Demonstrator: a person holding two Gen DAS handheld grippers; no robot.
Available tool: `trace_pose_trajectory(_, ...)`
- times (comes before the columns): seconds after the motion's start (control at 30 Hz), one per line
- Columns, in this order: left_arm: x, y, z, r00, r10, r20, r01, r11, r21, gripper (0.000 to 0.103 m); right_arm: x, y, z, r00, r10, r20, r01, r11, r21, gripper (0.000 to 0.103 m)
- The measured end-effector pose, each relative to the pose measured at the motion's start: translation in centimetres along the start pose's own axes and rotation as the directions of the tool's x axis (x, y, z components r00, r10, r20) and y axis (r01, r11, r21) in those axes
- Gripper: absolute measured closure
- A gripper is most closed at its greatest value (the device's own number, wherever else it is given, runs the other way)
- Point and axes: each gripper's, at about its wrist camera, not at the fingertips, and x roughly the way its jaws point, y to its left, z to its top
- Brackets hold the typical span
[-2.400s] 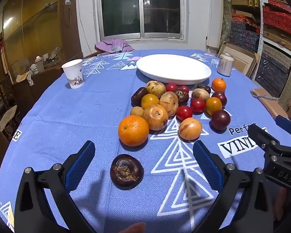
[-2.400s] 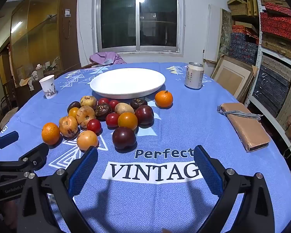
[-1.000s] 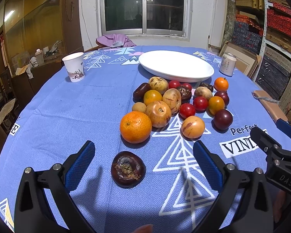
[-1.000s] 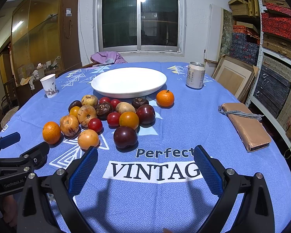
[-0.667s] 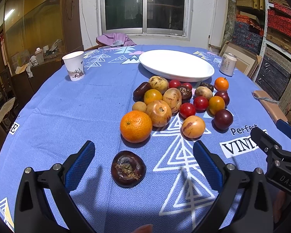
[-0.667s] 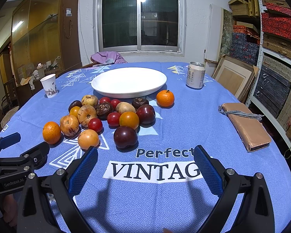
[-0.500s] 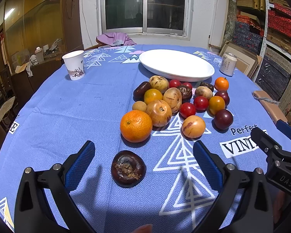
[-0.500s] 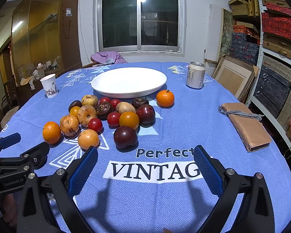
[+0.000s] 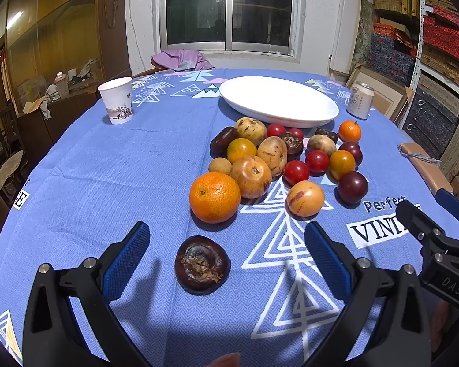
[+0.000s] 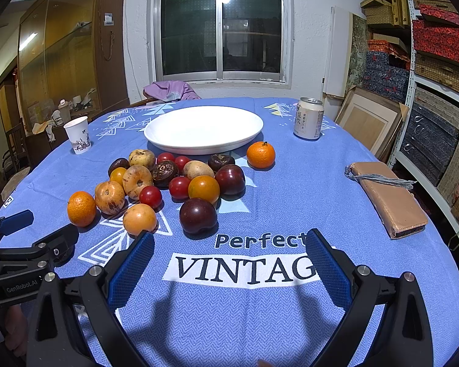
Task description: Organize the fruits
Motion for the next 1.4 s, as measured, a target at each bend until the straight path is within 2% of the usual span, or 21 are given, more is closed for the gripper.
trace_pose_trajectory(0.8, 0.3, -0.1, 0.0, 1.0, -0.011, -0.02, 0.011, 1.0, -0.001, 0.004, 0.1, 0.1, 0.0, 1.0, 0.0, -0.002, 0.0, 1.0, -0.002, 0.003)
trace_pose_trajectory(1.0, 1.6, 1.3, 0.4, 0.996, -0.043, -0.084, 0.04, 0.999, -0.029, 0.004, 1.1, 0.2, -0.3, 0.998, 0.058, -0.008, -0.058, 0.998, 0.019, 0.003)
trace_pose_trajectory(1.1, 2.9, 2.4, 0.3, 0.984, -0.104, -0.141, 0.096, 0.994, -0.061, 0.004, 0.8, -1.0, -0.3, 0.98, 0.197, 0.022, -0.199, 0.977, 0.075, 0.003)
trace_pose_trajectory(1.2, 3.9, 2.9, 0.3, 0.97, -0.17, -0.172, 0.156, 0.984, -0.089, 0.004, 0.8, -3.3, -0.5, 0.927, 0.364, 0.087, -0.374, 0.912, 0.168, 0.003)
trace_pose_trajectory(1.23, 4.1, 2.8, 0.3, 0.966, -0.181, -0.183, 0.169, 0.982, -0.083, 0.004, 1.1, -4.1, -0.7, 0.913, 0.397, 0.091, -0.407, 0.889, 0.211, 0.003)
trace_pose_trajectory(1.27, 4.6, 2.5, 0.5, 0.96, -0.191, -0.205, 0.182, 0.981, -0.059, 0.004, 1.5, -4.6, -0.7, 0.909, 0.409, 0.079, -0.415, 0.877, 0.24, 0.003)
trace_pose_trajectory(1.3, 4.8, 2.3, 0.7, 0.96, -0.18, -0.215, 0.176, 0.984, -0.038, 0.004, 2.0, -5.0, -0.7, 0.904, 0.423, 0.054, -0.421, 0.866, 0.27, 0.003)
trace_pose_trajectory(1.4, 5.0, 1.4, 1.7, 0.974, -0.091, -0.21, 0.11, 0.991, 0.081, 0.004, 4.7, -6.0, -0.5, 0.834, 0.548, -0.064, -0.486, 0.784, 0.386, 0.003)
